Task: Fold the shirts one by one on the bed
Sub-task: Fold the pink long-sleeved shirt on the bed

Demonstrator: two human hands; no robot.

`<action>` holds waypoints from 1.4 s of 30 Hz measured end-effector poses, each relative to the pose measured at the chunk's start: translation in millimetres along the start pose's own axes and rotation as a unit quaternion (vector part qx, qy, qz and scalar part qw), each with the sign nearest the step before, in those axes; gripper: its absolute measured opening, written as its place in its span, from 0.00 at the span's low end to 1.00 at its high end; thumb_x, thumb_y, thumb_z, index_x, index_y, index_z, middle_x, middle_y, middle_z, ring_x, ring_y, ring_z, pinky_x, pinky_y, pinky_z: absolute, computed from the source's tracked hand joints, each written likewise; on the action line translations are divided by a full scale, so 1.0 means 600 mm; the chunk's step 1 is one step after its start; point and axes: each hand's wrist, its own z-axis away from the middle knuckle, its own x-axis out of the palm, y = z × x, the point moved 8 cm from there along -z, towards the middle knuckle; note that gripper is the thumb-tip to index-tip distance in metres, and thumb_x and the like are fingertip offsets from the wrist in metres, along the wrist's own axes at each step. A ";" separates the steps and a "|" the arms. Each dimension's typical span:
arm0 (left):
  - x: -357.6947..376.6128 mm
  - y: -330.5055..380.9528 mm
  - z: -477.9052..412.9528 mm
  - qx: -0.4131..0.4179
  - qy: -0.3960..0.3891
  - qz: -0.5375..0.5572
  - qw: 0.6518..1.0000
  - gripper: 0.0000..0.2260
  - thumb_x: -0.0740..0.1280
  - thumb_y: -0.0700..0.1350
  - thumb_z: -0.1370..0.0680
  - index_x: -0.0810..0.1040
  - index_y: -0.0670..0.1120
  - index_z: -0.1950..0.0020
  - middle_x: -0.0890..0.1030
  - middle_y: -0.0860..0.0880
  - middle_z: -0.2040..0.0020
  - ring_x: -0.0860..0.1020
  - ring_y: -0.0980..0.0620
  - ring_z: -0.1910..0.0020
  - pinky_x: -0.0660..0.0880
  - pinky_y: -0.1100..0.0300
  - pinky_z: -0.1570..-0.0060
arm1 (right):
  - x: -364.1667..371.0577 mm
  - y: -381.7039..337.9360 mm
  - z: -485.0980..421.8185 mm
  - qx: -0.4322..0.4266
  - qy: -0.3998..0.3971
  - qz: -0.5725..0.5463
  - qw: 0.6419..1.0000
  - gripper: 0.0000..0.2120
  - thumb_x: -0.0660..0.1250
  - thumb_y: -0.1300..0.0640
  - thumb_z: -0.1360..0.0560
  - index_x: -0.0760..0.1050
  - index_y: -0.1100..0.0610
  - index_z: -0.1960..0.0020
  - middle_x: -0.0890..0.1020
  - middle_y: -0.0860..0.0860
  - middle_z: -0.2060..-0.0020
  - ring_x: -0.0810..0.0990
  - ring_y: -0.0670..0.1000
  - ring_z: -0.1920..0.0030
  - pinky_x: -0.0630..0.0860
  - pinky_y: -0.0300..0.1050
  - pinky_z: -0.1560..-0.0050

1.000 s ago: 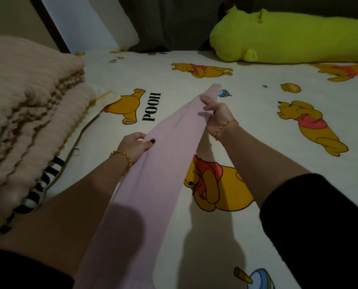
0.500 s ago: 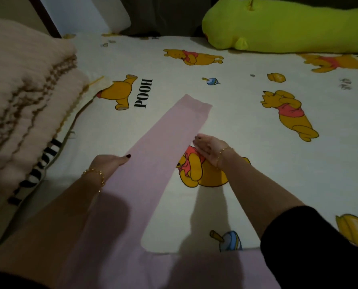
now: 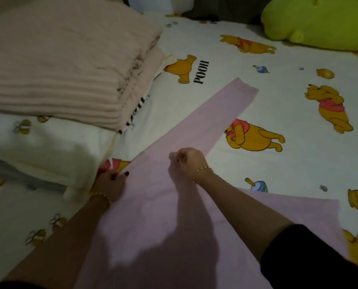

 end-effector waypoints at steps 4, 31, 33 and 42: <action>-0.052 -0.075 0.020 -0.002 0.080 0.071 0.994 0.05 0.72 0.40 0.27 0.76 0.42 0.58 0.74 0.46 0.67 0.75 0.41 0.60 0.68 0.57 0.55 | 0.069 -0.082 0.037 -0.059 -0.031 0.077 0.995 0.13 0.62 0.64 0.23 0.76 0.62 0.40 0.75 0.61 0.45 0.76 0.60 0.45 0.70 0.46 0.41; -0.165 -0.363 0.285 0.120 0.066 -0.142 0.980 0.15 0.73 0.48 0.29 0.71 0.43 0.51 0.73 0.48 0.57 0.72 0.47 0.59 0.68 0.56 0.60 | 0.342 -0.193 0.229 -0.058 0.012 0.049 0.997 0.19 0.57 0.63 0.23 0.67 0.60 0.32 0.79 0.61 0.49 0.75 0.61 0.45 0.69 0.49 0.49; -0.160 -0.349 0.312 0.185 0.088 -0.198 0.958 0.13 0.75 0.44 0.31 0.73 0.43 0.53 0.74 0.45 0.56 0.74 0.44 0.57 0.71 0.51 0.58 | 0.334 -0.156 0.288 -0.070 0.029 0.086 0.993 0.16 0.56 0.58 0.21 0.70 0.61 0.36 0.77 0.61 0.47 0.73 0.61 0.44 0.69 0.50 0.47; -0.067 -0.358 0.491 0.339 -0.071 -0.229 0.910 0.09 0.70 0.45 0.29 0.69 0.50 0.61 0.74 0.51 0.63 0.74 0.49 0.64 0.71 0.56 0.63 | 0.278 0.046 0.590 0.067 0.022 0.121 0.990 0.05 0.60 0.59 0.23 0.72 0.57 0.49 0.75 0.55 0.50 0.72 0.55 0.48 0.71 0.48 0.48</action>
